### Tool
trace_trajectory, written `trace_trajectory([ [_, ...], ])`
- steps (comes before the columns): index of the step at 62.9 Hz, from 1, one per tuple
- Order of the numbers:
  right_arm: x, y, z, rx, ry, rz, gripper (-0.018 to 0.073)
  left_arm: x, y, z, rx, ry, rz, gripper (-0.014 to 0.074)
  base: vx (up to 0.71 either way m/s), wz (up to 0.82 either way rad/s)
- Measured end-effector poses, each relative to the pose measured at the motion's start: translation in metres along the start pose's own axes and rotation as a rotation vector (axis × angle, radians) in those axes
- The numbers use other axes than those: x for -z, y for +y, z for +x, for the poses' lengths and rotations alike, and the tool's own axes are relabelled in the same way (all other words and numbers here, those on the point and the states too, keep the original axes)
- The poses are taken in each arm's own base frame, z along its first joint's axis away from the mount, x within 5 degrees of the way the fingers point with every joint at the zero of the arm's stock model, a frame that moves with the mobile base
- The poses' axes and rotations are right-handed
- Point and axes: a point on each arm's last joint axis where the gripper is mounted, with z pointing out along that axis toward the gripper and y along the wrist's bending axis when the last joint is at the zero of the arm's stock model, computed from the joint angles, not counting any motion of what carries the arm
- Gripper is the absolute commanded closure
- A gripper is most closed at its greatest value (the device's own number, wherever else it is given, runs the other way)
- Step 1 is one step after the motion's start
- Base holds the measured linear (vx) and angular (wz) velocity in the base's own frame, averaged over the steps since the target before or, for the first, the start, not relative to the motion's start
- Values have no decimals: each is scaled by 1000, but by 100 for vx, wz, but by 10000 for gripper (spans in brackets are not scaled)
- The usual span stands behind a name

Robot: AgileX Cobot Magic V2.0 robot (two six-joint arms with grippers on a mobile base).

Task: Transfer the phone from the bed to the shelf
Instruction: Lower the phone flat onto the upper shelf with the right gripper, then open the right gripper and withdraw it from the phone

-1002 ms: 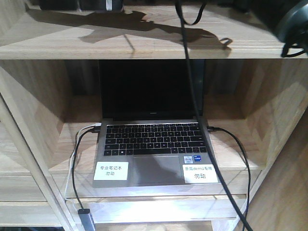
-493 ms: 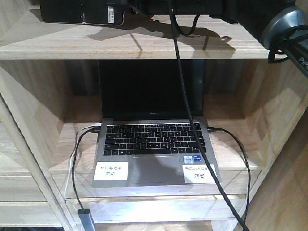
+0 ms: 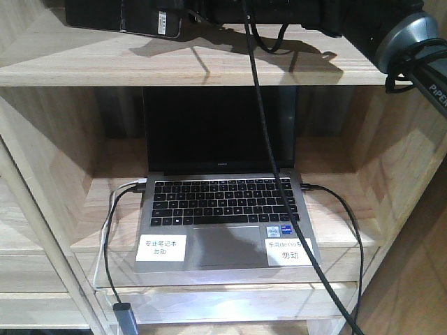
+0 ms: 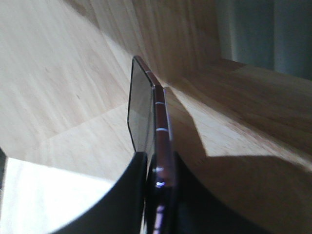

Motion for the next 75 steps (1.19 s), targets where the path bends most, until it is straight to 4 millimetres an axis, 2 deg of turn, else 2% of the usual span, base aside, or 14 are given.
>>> trace_trajectory([
  [17, -1, -4, 1, 3, -4, 26, -76, 0, 0, 0, 0, 0, 0, 595, 0, 0],
  [24, -1, -4, 1, 1, -7, 31, -165, 0, 0, 0, 0, 0, 0, 595, 0, 0],
  [28, -1, -4, 1, 1, -7, 32, -169, 0, 0, 0, 0, 0, 0, 595, 0, 0],
  [44, -1, -5, 1, -3, -8, 35, -120, 0, 0, 0, 0, 0, 0, 595, 0, 0],
  [53, 0, -3, -1, 1, -11, 34, -64, 0, 0, 0, 0, 0, 0, 595, 0, 0],
  [65, 9, 9, -11, 14, -11, 4, 127, 0, 0, 0, 0, 0, 0, 595, 0, 0],
  [75, 21, 23, -22, 38, -16, -22, 383, 0, 0, 0, 0, 0, 0, 595, 0, 0],
])
